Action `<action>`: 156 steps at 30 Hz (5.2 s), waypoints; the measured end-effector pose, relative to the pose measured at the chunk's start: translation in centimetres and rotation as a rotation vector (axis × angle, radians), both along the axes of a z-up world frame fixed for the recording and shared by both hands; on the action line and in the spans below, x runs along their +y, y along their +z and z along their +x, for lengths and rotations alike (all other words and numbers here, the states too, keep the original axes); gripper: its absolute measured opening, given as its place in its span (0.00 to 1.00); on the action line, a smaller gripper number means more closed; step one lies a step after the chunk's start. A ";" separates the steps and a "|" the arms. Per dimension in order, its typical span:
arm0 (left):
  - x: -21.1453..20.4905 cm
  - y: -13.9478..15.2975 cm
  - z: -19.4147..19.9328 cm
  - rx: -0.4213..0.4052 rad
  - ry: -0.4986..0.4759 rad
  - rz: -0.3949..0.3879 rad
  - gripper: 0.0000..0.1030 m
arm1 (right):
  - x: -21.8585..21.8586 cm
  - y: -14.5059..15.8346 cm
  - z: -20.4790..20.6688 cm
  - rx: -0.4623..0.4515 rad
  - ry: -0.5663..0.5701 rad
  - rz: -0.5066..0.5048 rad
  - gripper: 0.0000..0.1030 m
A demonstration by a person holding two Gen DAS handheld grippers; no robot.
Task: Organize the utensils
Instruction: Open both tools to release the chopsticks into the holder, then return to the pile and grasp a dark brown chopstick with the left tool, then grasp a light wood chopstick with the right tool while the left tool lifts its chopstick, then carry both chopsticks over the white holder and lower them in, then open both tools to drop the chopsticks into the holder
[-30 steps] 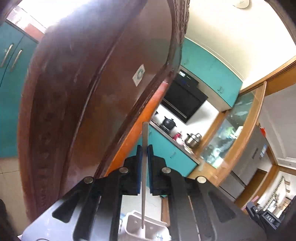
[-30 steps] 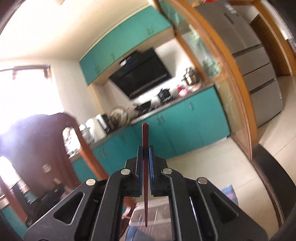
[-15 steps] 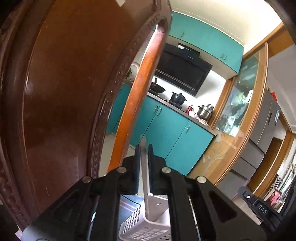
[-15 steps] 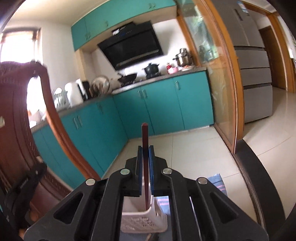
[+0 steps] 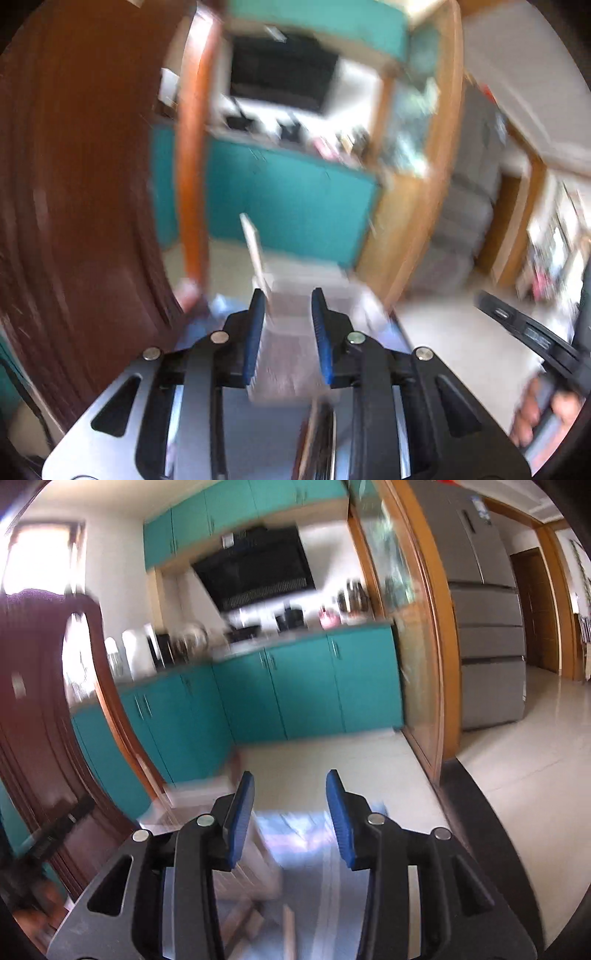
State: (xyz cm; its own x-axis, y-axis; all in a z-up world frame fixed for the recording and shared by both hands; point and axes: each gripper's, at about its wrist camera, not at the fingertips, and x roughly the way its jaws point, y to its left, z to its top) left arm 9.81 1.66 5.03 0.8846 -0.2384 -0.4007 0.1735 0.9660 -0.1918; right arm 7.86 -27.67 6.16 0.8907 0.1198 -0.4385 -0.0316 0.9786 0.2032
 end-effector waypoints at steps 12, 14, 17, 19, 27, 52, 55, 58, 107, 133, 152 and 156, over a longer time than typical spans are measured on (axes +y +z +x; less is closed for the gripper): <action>-9.1 -9.4 2.6 0.389 -0.358 0.299 0.25 | 0.5 -8.0 4.0 0.437 0.057 -0.031 0.39; -9.9 -10.6 2.8 0.422 -0.371 0.313 0.25 | 1.0 -8.6 4.6 0.472 0.060 -0.047 0.39; -10.8 -12.1 3.4 0.467 -0.372 0.343 0.25 | 1.5 -9.6 4.8 0.513 0.052 -0.058 0.39; -11.3 -13.3 3.6 0.496 -0.364 0.366 0.25 | 1.3 -10.0 5.0 0.530 0.040 -0.055 0.39; -10.6 -13.0 4.4 0.502 -0.335 0.319 0.06 | 1.6 -10.5 5.4 0.553 0.053 -0.045 0.39; -3.6 -15.4 6.9 0.640 -0.088 0.241 0.11 | 8.0 -14.8 6.8 0.651 0.119 -0.258 0.39; -3.7 -15.5 7.2 0.634 -0.073 0.243 0.13 | 8.1 -14.8 6.9 0.653 0.119 -0.254 0.39; -3.6 -15.5 7.8 0.625 -0.058 0.247 0.13 | 8.1 -14.8 7.0 0.653 0.120 -0.254 0.39; 2.4 6.3 -7.2 -0.153 -0.032 -0.090 0.07 | 1.0 6.0 -1.4 0.037 0.318 0.253 0.07; 2.8 3.9 2.4 -0.179 0.234 -0.222 0.07 | 6.2 7.5 6.9 -0.132 0.043 0.120 0.07; 1.3 -0.5 -0.2 0.042 0.112 0.066 0.23 | 6.0 -0.6 1.3 0.171 0.181 0.077 0.23; 0.4 -3.0 0.5 0.154 0.085 0.122 0.28 | 8.3 -8.8 5.2 0.568 0.202 0.015 0.23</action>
State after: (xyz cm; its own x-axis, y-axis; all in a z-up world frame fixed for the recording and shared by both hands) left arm 10.33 2.06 2.04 0.8254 -0.1068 -0.5544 0.0677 0.9936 -0.0905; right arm 13.08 -19.32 -2.69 0.4764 0.2720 -0.8361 -0.0986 0.9615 0.2566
